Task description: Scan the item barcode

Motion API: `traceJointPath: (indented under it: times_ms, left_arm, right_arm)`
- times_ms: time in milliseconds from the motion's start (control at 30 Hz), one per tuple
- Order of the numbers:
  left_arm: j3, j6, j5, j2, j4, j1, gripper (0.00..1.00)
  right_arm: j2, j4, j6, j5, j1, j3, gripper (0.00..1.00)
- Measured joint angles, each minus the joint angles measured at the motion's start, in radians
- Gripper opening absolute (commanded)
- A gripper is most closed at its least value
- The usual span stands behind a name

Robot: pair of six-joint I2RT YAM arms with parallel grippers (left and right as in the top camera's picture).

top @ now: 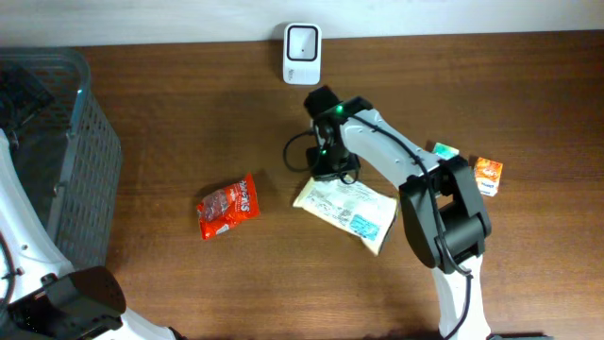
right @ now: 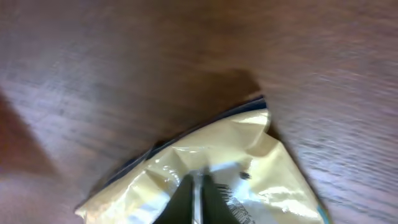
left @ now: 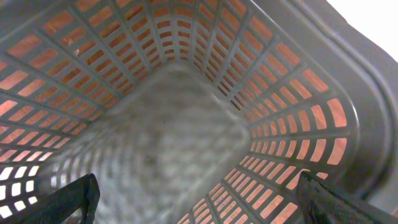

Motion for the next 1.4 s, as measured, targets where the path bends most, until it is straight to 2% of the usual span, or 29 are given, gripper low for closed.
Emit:
traceJointPath:
  times_ms: [67, 167, 200, 400, 467, 633, 767, 867, 967, 1133, 1267, 1400]
  left_arm:
    - [0.0, 0.0, 0.0, 0.0, 0.0, 0.0, 0.99]
    - [0.0, 0.0, 0.0, 0.0, 0.0, 0.0, 0.99]
    - [0.0, 0.0, 0.0, 0.0, 0.0, 0.0, 0.99]
    - [0.0, 0.0, 0.0, 0.0, 0.0, 0.0, 0.99]
    - [0.0, 0.0, 0.0, 0.0, 0.0, 0.0, 0.99]
    - [0.0, 0.0, 0.0, 0.0, 0.001, 0.0, 0.99]
    - [0.0, 0.0, 0.0, 0.0, -0.001, 0.0, 0.99]
    - [0.0, 0.0, 0.0, 0.0, -0.001, 0.0, 0.99]
    - [0.0, 0.0, 0.0, 0.0, -0.002, 0.0, 0.99]
    - [0.0, 0.0, 0.0, 0.0, -0.001, 0.0, 0.99]
    - [0.0, 0.0, 0.0, 0.0, -0.001, 0.0, 0.99]
    - [0.0, 0.0, 0.0, 0.0, -0.001, 0.0, 0.99]
  right_arm:
    - [0.0, 0.018, 0.012, -0.013, -0.016, 0.002, 0.58]
    - [0.0, 0.034, -0.004, -0.037, -0.021, 0.006, 0.75]
    - [0.0, 0.037, -0.009, -0.048, -0.021, 0.008, 0.77]
    - [0.008, 0.174, -0.039, -0.145, -0.058, 0.01, 0.81]
    - [0.016, 0.153, -0.069, -0.185, -0.079, 0.031, 0.82]
    - [0.028, -0.098, -0.166, -0.228, -0.138, 0.165, 0.82]
    - [0.012, -0.333, -0.316, -0.241, -0.215, 0.312, 0.87]
    - [-0.006, -0.428, -0.4, -0.245, -0.286, 0.323, 0.88]
    - [-0.006, -0.426, -0.469, -0.271, -0.334, 0.258, 0.89]
    - [-0.006, -0.42, -0.664, -0.386, -0.366, 0.058, 0.9]
    - [-0.006, -0.314, -0.741, -0.423, -0.366, -0.059, 0.9]
    - [-0.025, -0.179, -0.759, -0.474, -0.367, -0.176, 0.87]
